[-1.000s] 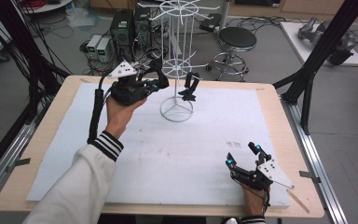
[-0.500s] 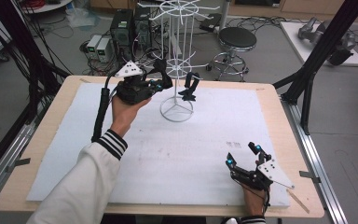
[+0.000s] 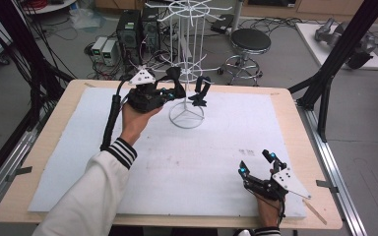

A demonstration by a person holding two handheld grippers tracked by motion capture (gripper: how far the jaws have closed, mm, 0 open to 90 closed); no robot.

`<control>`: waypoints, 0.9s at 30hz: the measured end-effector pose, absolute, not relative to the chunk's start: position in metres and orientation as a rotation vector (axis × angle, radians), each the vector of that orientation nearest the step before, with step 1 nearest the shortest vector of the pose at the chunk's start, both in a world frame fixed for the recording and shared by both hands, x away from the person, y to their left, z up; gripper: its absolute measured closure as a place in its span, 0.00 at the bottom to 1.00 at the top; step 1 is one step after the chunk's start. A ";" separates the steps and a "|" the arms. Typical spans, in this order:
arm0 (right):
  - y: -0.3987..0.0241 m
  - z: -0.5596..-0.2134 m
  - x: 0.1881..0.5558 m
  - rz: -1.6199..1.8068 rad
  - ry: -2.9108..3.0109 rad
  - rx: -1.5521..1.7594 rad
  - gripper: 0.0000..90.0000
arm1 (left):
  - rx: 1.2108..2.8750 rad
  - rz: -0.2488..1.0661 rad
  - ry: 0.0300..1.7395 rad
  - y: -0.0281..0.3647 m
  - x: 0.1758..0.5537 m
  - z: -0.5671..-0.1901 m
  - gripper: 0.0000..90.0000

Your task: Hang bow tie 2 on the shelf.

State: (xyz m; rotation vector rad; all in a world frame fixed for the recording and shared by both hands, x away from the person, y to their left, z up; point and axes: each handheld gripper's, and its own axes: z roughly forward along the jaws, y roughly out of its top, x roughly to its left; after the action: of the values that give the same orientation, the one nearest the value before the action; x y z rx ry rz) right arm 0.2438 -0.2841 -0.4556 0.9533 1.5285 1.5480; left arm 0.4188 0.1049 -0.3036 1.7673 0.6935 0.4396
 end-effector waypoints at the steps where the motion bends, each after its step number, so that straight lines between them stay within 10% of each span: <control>1: -0.284 -0.456 0.244 1.547 1.529 0.954 0.13 | 1.773 0.443 0.691 0.105 0.419 -0.304 0.95; 9: -0.284 -0.456 0.244 1.548 1.525 0.965 0.13 | 1.760 0.408 0.719 0.107 0.422 -0.308 0.93; 18: -0.284 -0.456 0.243 1.544 1.527 0.950 0.13 | 1.775 0.354 0.727 0.118 0.427 -0.316 0.38; 27: -0.284 -0.456 0.243 1.540 1.529 0.947 0.13 | 1.791 0.355 0.607 0.149 0.400 -0.316 0.24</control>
State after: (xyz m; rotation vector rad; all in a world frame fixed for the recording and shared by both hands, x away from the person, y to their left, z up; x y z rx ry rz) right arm 0.2433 -0.2838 -0.4556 0.9475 1.5286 1.5399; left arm 0.3995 0.1489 -0.3158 1.7909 0.6073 0.3547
